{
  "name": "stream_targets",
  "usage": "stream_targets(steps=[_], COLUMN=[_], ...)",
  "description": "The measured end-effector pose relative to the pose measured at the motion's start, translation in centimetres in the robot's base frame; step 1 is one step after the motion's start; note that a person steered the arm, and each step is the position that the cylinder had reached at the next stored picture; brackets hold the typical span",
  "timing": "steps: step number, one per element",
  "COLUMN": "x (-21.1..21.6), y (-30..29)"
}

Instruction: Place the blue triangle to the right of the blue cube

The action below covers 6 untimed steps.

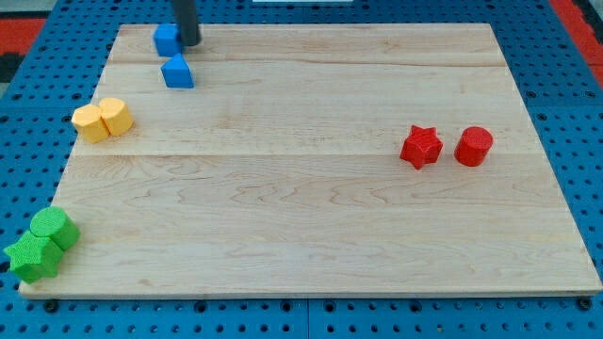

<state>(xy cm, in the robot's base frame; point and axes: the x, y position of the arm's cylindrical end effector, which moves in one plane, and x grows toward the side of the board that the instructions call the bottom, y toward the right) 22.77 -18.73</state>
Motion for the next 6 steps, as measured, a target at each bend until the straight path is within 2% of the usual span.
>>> stream_targets(steps=[1,2,3,4,5,6], x=[0.0,0.3,7.9,10.8,9.9,6.1], y=[-2.3,6.4,13.2,8.9,2.8,0.1])
